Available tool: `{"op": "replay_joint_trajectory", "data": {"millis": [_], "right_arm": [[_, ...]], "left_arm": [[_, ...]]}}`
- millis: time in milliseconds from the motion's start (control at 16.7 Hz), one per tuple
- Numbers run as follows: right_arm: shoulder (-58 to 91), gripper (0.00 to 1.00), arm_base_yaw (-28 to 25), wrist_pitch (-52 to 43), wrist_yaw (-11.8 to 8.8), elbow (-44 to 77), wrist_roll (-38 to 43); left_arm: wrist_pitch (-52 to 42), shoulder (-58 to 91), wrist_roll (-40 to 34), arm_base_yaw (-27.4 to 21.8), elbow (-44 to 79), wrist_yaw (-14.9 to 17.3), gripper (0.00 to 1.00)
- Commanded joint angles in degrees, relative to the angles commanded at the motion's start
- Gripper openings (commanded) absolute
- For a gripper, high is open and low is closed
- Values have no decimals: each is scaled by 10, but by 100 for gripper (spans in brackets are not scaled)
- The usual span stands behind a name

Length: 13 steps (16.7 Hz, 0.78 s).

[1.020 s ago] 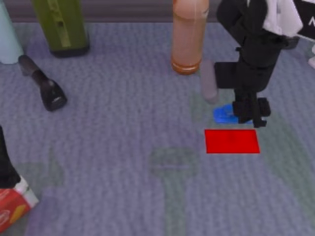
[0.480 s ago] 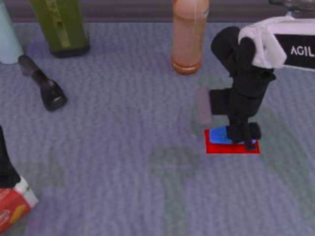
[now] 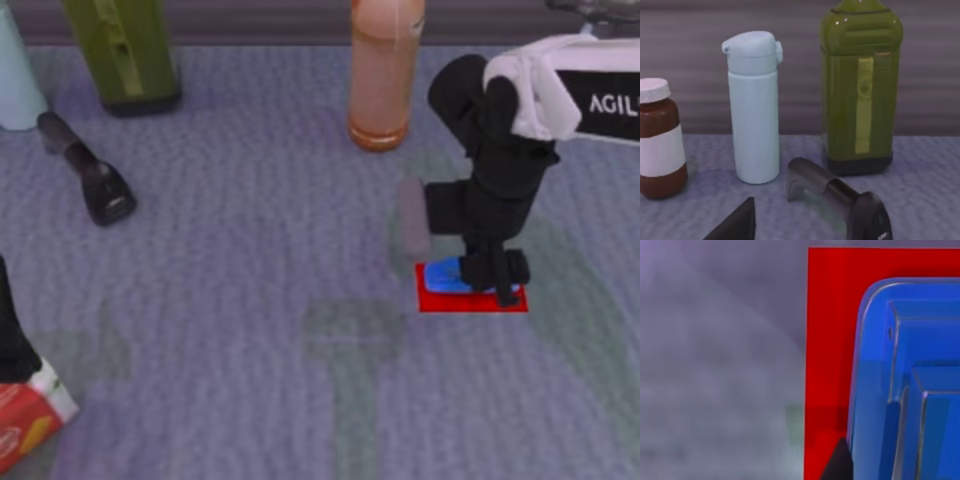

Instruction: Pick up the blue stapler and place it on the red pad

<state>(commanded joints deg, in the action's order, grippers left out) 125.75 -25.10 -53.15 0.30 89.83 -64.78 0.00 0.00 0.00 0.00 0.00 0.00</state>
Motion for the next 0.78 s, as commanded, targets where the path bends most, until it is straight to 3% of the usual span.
{"op": "replay_joint_trajectory", "data": {"millis": [420, 780], "right_arm": [[0, 98, 0, 0, 0, 0, 0], [0, 100, 0, 0, 0, 0, 0]], "left_arm": [[0, 0, 0, 0, 0, 0, 100], [0, 0, 0, 0, 0, 0, 100]]}}
